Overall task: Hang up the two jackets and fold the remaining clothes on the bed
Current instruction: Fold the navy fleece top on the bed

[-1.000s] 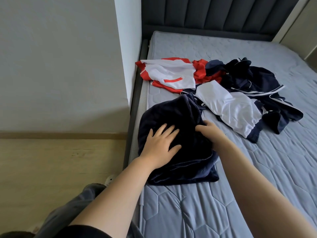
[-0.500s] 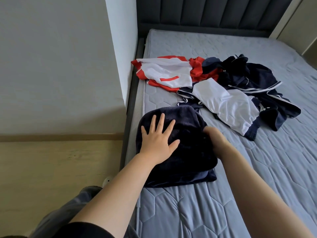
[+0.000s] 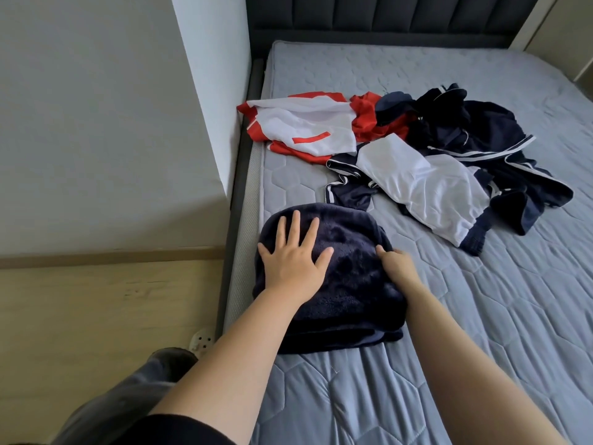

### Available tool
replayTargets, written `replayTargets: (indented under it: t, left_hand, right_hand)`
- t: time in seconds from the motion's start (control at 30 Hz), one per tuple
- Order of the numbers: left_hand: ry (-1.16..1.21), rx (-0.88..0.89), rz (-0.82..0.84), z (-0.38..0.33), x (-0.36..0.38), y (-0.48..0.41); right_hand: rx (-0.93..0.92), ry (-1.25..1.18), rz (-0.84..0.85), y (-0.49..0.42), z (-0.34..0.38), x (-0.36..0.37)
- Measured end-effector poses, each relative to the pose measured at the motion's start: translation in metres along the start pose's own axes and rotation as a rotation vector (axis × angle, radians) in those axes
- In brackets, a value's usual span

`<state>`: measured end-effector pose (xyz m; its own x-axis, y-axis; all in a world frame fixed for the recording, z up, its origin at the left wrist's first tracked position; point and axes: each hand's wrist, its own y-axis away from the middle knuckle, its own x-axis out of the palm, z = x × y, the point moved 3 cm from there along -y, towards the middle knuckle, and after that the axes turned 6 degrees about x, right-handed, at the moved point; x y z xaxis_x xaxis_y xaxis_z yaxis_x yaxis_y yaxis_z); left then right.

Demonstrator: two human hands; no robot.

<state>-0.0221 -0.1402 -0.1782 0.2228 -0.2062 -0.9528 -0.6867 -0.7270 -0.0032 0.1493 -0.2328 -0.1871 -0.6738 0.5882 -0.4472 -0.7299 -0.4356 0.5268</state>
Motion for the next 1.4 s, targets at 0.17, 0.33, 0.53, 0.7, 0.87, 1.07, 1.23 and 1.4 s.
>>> replayTargets:
  t: [0.17, 0.33, 0.53, 0.7, 0.87, 1.07, 1.23, 1.4]
  left_hand:
    - [-0.154, 0.047, 0.015, -0.007, 0.012, -0.001]
    - [-0.286, 0.04, 0.15, -0.018, 0.022, -0.012]
    - [-0.16, 0.088, 0.058, -0.007, 0.021, -0.009]
    - [-0.17, 0.111, 0.033, -0.003, 0.026, -0.004]
    - [-0.247, 0.145, 0.114, -0.008, 0.029, -0.009]
    - [-0.262, 0.167, 0.114, -0.006, 0.03, -0.006]
    - [-0.258, 0.17, 0.124, -0.007, 0.029, -0.006]
    - [-0.254, 0.168, 0.135, -0.005, 0.029, -0.007]
  right_hand:
    - [-0.377, 0.504, -0.269, 0.005, 0.022, -0.005]
    - [-0.792, 0.283, -0.383, 0.021, 0.064, -0.008]
    - [-0.489, 0.648, -0.047, -0.017, 0.003, 0.032]
    - [-0.452, 0.336, -0.132, -0.022, 0.002, 0.029]
    - [-0.206, -0.004, -0.023, -0.035, 0.016, 0.009]
    - [0.118, -0.209, 0.101, -0.05, 0.031, -0.006]
    - [0.253, -0.248, 0.459, -0.045, 0.038, -0.007]
    - [0.174, -0.408, 0.321, -0.05, 0.039, -0.015]
